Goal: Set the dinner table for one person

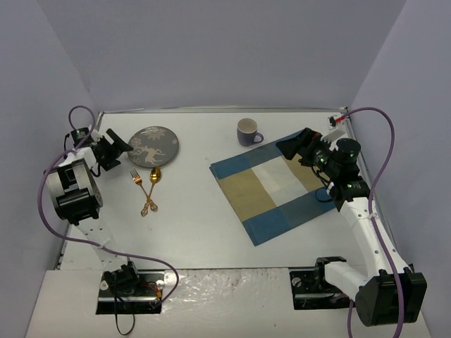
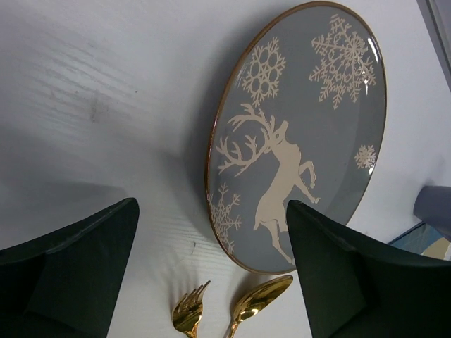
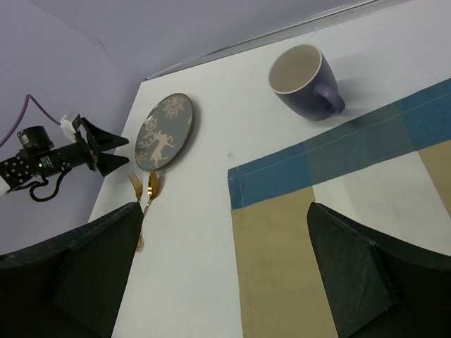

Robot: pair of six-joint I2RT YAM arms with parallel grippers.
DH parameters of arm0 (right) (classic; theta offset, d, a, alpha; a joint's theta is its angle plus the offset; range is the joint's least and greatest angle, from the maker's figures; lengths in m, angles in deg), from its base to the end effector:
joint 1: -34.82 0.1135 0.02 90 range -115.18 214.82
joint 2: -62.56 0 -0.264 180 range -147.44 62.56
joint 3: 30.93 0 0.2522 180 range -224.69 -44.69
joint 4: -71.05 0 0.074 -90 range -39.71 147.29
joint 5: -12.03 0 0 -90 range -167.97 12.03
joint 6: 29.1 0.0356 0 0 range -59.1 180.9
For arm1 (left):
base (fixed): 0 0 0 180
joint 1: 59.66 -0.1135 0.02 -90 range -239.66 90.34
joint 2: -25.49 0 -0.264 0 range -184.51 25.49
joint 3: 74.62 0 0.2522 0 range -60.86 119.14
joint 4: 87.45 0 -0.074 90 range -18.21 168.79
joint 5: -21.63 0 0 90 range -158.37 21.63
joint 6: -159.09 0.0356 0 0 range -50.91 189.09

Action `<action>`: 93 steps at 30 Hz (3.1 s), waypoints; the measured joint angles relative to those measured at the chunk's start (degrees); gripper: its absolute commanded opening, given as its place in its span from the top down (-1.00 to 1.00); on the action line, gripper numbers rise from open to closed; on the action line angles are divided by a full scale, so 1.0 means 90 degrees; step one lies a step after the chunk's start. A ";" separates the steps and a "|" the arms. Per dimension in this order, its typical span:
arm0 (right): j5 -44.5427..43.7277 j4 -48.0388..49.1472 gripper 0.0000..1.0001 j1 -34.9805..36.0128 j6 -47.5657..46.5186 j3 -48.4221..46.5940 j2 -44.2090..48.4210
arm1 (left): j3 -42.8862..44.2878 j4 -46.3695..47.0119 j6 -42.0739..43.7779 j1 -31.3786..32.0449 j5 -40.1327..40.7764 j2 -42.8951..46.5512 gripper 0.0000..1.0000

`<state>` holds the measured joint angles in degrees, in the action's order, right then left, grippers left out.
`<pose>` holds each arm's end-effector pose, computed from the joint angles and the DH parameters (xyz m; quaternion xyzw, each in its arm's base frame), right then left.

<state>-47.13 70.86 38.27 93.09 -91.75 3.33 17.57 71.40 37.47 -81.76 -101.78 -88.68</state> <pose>0.2400 0.0328 0.3499 -0.0172 0.6994 0.3879 0.6000 0.4129 0.1465 0.1891 -0.2951 0.8356 -0.2944 0.3577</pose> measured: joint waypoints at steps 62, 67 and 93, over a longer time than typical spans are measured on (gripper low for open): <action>0.0004 0.0038 -0.99 0.0045 -0.0248 0.0285 0.0707 | -0.0562 0.2887 -0.3034 0.0283 -0.1816 -0.0195 1.00; 0.0006 0.0031 -1.00 0.0045 -0.0245 0.0285 0.0728 | -0.0998 0.3352 -0.3562 0.0305 -0.1826 0.0239 1.00; -0.0061 -0.0938 -1.00 0.0082 -0.0210 -0.0775 0.1777 | -0.2175 0.2420 -0.3567 0.4690 -0.0465 0.2620 1.00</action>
<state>-47.68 62.42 39.01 91.20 -98.72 19.32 -2.01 93.18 5.36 -39.55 -105.97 -65.09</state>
